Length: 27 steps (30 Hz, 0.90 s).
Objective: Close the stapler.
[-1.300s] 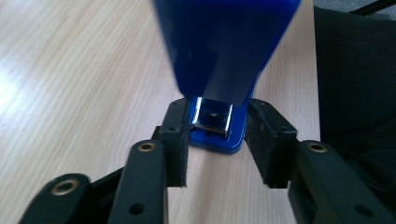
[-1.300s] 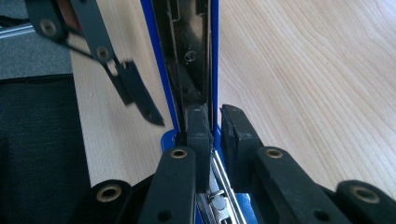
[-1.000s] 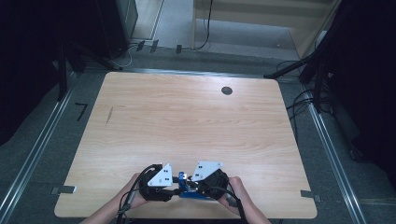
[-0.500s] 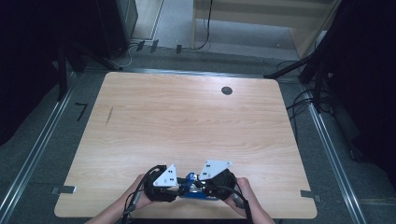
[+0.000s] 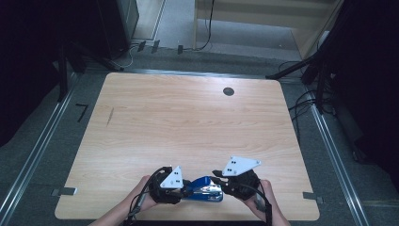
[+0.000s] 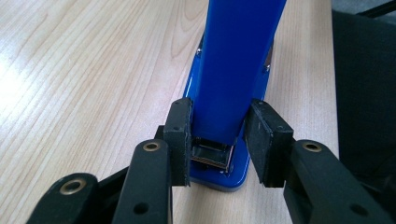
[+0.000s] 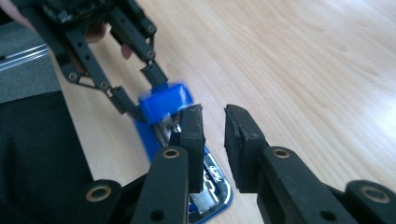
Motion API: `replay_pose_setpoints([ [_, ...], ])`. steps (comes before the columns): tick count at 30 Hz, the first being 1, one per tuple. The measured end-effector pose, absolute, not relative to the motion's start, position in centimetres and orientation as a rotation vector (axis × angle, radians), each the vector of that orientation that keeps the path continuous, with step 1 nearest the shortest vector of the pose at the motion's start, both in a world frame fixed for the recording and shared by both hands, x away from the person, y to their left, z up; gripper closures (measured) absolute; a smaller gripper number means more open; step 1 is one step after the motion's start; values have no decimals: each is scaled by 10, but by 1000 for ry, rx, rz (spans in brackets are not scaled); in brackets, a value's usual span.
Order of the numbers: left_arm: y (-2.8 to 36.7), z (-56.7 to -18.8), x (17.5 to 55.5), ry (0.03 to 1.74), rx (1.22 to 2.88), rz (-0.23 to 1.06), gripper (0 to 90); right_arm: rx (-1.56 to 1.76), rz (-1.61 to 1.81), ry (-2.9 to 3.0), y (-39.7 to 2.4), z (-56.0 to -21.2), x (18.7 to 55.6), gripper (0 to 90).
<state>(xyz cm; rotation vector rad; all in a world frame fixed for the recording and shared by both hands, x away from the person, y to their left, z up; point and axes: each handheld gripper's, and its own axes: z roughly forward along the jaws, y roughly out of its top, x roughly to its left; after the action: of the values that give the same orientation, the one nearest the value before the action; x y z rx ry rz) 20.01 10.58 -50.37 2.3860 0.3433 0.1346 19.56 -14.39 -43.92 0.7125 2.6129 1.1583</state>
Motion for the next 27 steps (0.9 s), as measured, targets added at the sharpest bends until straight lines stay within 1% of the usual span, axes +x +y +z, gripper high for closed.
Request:
replay_pose_setpoints([
  [9,102,-503,201,358,2409,125,637,739,1224,2550,-149,-425,195,782],
  [14,100,-503,202,374,2420,111,632,707,1249,2575,-142,-419,190,780],
  [18,100,-504,202,377,2421,110,630,704,1135,2640,-135,-428,189,786],
  [22,99,-504,201,362,2431,130,628,745,1074,2699,-137,-439,191,790],
  [26,96,-504,199,336,2451,175,626,772,1038,2737,-141,-449,191,794],
  [27,97,-504,200,338,2442,148,614,780,1031,2748,-141,-450,191,793],
])
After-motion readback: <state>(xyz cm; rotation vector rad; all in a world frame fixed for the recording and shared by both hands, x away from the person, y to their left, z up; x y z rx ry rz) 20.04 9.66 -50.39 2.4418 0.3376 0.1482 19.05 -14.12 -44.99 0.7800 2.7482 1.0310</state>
